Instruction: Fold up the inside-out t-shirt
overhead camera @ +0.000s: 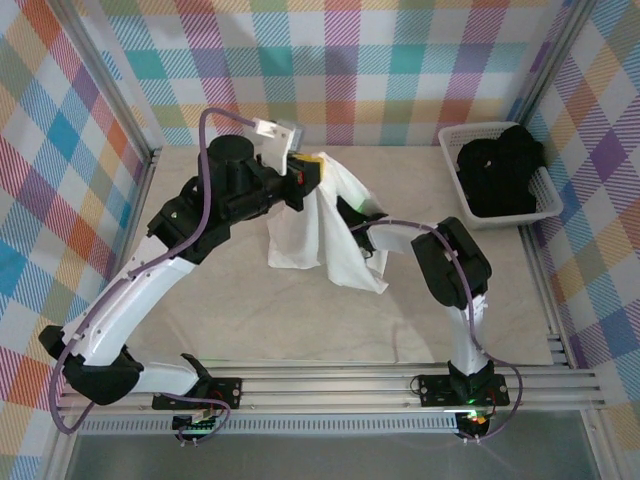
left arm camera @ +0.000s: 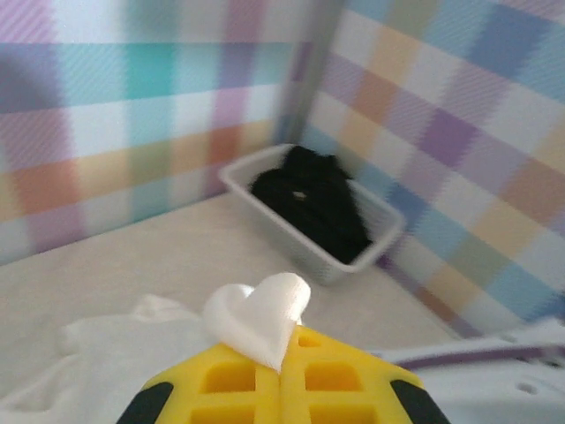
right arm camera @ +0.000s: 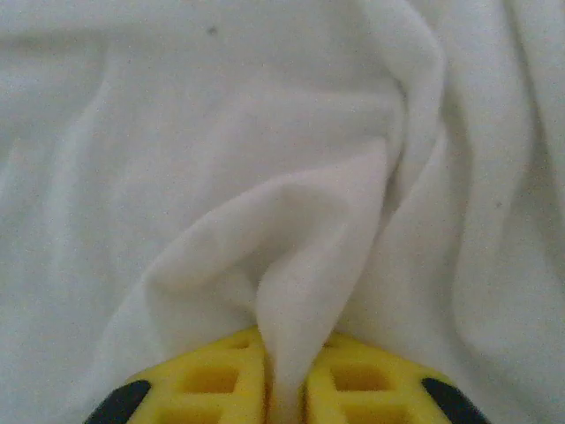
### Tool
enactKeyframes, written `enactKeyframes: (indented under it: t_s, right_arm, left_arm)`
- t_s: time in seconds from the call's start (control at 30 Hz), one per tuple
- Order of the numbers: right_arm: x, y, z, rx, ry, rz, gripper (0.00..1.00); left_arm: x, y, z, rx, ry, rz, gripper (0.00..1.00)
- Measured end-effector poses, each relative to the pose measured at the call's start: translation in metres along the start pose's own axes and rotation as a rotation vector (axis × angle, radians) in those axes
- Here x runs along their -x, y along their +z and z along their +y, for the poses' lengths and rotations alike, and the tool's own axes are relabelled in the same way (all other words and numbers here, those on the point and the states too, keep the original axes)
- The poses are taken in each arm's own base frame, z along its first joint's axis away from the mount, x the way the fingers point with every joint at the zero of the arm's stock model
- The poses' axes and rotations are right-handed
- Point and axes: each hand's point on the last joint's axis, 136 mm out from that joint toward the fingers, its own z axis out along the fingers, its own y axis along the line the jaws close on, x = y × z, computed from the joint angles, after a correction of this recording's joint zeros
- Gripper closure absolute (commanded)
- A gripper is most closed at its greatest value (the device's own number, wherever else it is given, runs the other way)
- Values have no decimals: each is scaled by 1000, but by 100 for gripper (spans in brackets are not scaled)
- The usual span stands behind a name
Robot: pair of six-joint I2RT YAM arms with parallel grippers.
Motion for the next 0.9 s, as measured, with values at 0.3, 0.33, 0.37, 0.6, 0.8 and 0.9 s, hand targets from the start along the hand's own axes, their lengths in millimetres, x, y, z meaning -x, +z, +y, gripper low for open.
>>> enactKeyframes:
  t_s: [0.3,0.33,0.37,0.6,0.8,0.9]
  right_arm:
    - [-8,-69,40,253,-38,-7,100]
    - [-2,-78,44,280,-40,-32,100]
    - [6,-89,50,314,-44,-65,100]
    - [49,-135,86,534,-52,-223,100]
    - [69,-158,104,668,-67,-285,100]
    - [77,-179,93,690,-55,-330,100]
  left_arm:
    - [-39,-3,160,489,-159,45,100]
    - [-45,-3,172,522,-170,57,100]
    - [-53,-3,183,550,-182,72,100]
    - [-111,23,208,546,-271,194,100]
    - [-148,57,216,502,-338,294,100]
    - [-162,55,244,556,-406,307,100]
